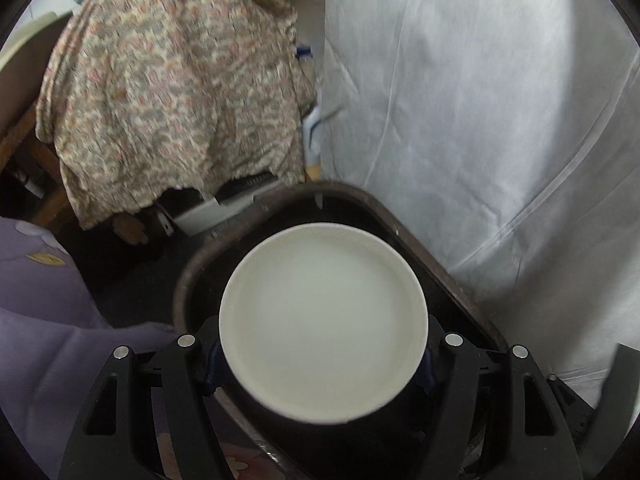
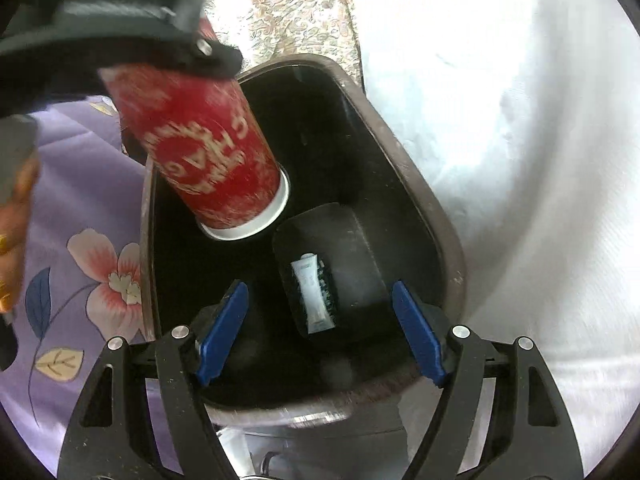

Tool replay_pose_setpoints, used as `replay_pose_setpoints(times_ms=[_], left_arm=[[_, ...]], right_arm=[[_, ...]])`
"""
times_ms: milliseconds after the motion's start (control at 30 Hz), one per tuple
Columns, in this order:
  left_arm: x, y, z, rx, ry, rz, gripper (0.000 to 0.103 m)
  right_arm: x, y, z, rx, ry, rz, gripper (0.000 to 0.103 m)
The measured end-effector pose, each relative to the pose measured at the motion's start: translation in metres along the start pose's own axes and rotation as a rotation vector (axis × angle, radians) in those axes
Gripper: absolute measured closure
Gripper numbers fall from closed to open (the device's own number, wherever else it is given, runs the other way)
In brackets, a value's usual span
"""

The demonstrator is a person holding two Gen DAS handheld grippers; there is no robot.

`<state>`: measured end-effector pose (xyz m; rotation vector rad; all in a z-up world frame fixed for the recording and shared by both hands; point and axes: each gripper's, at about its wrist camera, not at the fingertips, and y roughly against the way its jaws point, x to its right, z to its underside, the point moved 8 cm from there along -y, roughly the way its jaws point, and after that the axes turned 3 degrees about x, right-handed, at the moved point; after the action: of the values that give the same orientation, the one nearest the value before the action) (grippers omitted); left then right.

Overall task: Collect trash
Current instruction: 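Lower the red cup into the black bin and open the left tool, then move both tools back over the table toward the remaining items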

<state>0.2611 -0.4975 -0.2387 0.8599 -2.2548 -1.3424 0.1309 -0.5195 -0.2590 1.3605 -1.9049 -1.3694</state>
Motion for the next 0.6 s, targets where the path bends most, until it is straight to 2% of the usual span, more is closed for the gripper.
replay_pose_setpoints(times_ms=[100, 167, 333, 467, 600], left_arm=[[0.005, -0.011, 0.006, -0.038, -0.005, 0.009, 0.033], [0.007, -0.016, 0.01, -0.052, -0.017, -0.005, 0.017], [0.012, -0.016, 0.018, -0.06, -0.074, -0.041, 0.016], [0.013, 0.002, 0.012, -0.009, -0.117, -0.082, 0.016], [0.015, 0.038, 0.004, 0.064, -0.154, -0.102, 0.015]], right_arm=[[-0.002, 0.006, 0.002, 0.011, -0.014, 0.008, 0.028], [-0.003, 0.01, 0.005, 0.021, -0.03, -0.003, 0.028], [0.001, 0.025, 0.012, 0.041, -0.023, 0.002, 0.027], [-0.004, 0.025, 0.01, 0.063, -0.021, -0.014, 0.027], [-0.009, 0.033, 0.005, 0.079, -0.02, -0.028, 0.027]])
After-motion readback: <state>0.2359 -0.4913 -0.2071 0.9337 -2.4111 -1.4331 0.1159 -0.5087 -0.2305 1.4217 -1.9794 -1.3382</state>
